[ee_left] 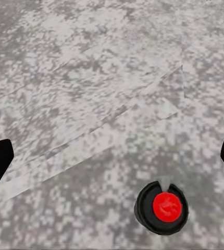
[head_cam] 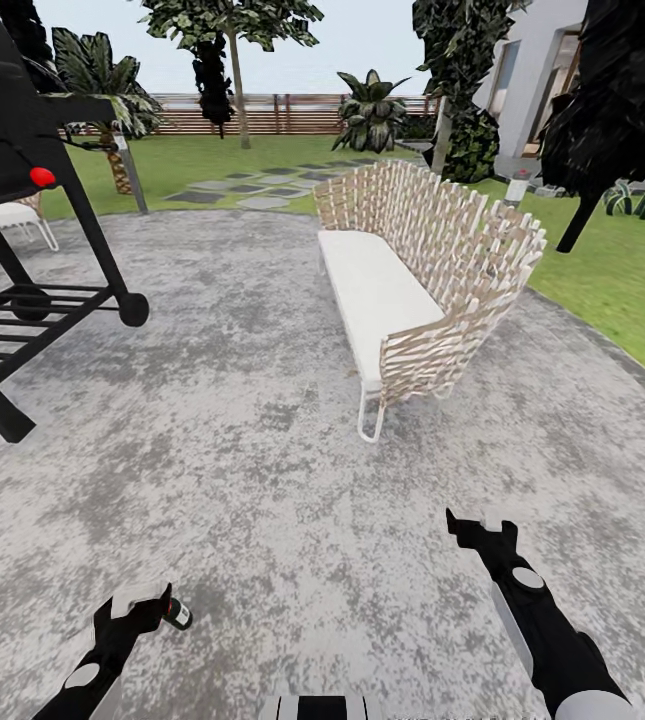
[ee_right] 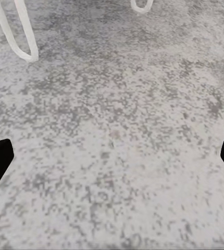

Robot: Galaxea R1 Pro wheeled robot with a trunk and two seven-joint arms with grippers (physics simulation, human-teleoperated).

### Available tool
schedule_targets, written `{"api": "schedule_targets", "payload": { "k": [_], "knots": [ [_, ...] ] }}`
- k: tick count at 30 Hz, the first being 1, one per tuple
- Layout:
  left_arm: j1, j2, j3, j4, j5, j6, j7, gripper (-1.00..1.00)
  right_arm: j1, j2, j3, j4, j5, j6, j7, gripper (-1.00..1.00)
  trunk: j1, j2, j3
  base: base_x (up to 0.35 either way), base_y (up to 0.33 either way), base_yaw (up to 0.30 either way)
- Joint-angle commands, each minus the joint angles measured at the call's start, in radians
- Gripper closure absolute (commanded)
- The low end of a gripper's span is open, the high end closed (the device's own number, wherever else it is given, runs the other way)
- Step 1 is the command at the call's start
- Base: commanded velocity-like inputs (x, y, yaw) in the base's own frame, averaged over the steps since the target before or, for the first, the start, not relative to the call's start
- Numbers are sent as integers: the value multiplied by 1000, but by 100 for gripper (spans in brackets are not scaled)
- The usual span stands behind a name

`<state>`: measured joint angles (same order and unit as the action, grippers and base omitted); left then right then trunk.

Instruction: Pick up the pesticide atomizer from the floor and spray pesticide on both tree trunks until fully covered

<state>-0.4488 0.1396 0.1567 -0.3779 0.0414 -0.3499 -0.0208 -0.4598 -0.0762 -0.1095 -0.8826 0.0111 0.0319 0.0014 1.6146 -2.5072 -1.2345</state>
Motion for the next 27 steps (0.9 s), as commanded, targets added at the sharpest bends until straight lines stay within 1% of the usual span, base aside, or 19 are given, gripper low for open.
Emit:
{"api": "schedule_targets", "payload": {
  "k": [1, 4, 11, 20, 23, 27],
  "knots": [
    [0, 0, 2, 1, 4, -3, -2, -100, 0, 0, 0, -1, 1, 3, 0, -100, 0, 0, -1, -2, 0, -241],
    [0, 0, 2, 1, 5, -3, -2, -100, 0, 0, 0, -1, 1, 3, 0, -100, 0, 0, -1, -1, 0, -138],
    [0, 0, 2, 1, 5, -3, -2, -100, 0, 1, 1, 5, 11, 3, 0, -100, 0, 0, -1, 0, 0, -13],
    [-1, 0, 1, 1, 5, -12, -2, -100, 0, 1, 0, 4, 16, 3, 0, -100, 4, -2, -36, 0, 0, 0],
    [-1, -1, -1, -2, 4, -63, -2, -100, 0, 1, -1, 3, 17, 3, 0, -100, 5, -3, -47, 0, 0, -8],
    [-1, -1, -12, -11, 3, -84, -2, -100, 0, 0, -2, 2, 17, 3, 0, -100, 7, -4, -66, 0, 0, -120]
  ]
}}
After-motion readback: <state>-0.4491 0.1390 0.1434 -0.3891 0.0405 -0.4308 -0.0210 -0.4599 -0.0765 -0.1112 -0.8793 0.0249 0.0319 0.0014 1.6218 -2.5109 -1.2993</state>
